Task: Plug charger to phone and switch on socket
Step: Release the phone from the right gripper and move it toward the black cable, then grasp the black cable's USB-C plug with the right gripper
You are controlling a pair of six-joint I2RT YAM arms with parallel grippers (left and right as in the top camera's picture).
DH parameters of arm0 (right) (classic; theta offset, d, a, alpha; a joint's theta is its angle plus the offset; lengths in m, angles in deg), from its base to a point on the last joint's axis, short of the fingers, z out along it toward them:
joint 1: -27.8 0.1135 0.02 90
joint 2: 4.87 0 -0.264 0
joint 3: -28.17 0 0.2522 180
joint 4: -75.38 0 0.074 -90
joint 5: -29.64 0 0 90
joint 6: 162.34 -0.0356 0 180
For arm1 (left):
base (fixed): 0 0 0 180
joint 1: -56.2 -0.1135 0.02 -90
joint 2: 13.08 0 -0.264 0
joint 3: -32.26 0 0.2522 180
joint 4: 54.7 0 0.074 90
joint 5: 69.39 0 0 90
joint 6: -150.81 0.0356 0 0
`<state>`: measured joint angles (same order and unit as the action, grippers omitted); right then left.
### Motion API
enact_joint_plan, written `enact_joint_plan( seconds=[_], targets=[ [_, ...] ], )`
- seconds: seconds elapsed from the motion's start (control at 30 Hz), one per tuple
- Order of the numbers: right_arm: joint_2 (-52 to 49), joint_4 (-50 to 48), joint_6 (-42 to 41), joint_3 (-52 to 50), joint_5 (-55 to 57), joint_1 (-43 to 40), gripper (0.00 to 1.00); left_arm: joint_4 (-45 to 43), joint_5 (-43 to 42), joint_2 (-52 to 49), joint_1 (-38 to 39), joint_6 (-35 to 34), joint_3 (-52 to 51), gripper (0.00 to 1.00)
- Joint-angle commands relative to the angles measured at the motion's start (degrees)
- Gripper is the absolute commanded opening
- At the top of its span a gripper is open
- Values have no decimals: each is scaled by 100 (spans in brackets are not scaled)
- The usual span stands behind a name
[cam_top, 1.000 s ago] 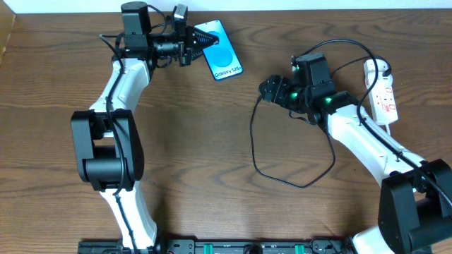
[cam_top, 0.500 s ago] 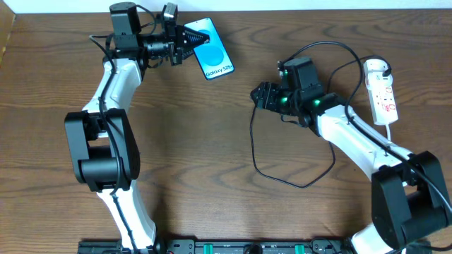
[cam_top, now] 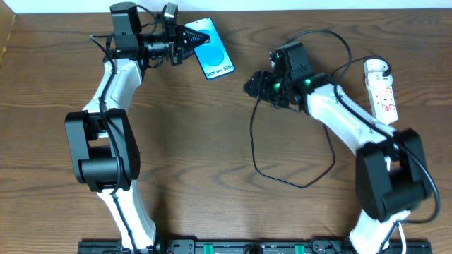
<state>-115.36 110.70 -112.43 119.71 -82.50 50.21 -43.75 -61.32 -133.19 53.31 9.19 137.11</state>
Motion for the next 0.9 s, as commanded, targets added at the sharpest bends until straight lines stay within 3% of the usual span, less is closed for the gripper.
enact_joint_plan(
  seconds=[0.0,0.17,0.67,0.87],
  targets=[
    [-509,48,-337,168,-664,-181,57,-20,-55,138,-4,-9,-11,7],
    [-970,107,-367,166,-999,-289,46,17,0,138,-4,-9,-11,7],
    [-1399,-219,-660,166,-953,-260,37,308,160,138,-4,-7,-11,7],
    [-1552,-291,-640,166,-953,-249,25,308,160,138,-4,-7,-11,7]
  ],
)
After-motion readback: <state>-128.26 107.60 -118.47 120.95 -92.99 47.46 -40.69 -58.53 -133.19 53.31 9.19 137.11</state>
